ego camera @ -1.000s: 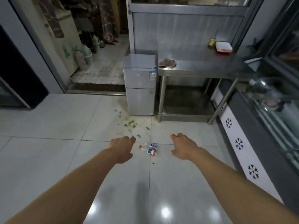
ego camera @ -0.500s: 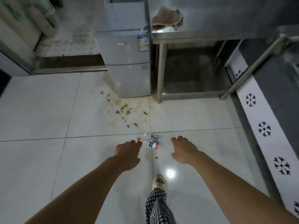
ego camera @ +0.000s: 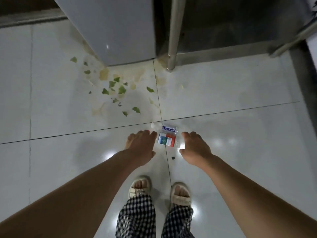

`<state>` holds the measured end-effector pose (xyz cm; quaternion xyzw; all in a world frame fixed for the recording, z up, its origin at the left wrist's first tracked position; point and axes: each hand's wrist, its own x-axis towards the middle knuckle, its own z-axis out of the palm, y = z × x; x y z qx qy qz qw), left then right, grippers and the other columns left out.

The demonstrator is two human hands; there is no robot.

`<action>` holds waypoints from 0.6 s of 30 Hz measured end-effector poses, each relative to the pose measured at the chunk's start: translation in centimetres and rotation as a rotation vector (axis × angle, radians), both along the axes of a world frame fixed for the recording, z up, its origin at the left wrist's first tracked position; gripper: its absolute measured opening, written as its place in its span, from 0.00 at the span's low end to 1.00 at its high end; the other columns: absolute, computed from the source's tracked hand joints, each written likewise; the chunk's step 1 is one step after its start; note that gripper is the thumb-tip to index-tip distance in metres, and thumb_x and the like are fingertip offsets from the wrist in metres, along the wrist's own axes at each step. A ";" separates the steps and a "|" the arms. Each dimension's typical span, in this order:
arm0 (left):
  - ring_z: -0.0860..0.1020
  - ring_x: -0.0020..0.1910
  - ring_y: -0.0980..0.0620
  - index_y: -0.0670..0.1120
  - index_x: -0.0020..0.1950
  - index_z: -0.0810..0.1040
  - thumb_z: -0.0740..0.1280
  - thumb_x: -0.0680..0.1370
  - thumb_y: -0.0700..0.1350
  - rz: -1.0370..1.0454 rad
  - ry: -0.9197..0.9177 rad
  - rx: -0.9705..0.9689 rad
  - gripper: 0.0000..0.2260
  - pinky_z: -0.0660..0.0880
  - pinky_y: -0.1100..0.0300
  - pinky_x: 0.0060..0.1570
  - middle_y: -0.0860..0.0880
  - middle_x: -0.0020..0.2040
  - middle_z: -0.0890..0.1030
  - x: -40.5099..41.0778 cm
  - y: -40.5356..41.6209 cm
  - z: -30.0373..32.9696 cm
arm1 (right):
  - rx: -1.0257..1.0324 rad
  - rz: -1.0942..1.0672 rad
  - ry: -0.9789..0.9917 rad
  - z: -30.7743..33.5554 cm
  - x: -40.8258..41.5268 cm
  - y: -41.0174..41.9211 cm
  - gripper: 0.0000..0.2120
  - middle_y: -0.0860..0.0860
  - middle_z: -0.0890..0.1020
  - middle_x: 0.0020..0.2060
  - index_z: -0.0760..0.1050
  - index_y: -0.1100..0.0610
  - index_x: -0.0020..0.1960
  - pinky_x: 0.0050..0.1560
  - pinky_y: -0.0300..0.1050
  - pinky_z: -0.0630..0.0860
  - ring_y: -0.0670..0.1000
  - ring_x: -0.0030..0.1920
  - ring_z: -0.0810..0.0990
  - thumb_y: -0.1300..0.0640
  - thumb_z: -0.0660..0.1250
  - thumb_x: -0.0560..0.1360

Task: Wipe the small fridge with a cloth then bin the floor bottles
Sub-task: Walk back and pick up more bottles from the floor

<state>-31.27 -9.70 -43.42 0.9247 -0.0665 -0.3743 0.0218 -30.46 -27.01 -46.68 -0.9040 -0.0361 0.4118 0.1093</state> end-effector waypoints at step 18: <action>0.70 0.62 0.47 0.46 0.69 0.62 0.72 0.72 0.50 -0.113 -0.212 -0.042 0.30 0.66 0.54 0.61 0.46 0.66 0.70 0.4 2.0 -31.4 | 0.075 0.006 -0.299 -30.0 4.2 0.8 0.30 0.55 0.73 0.63 0.64 0.56 0.69 0.59 0.48 0.72 0.54 0.62 0.72 0.44 0.69 0.74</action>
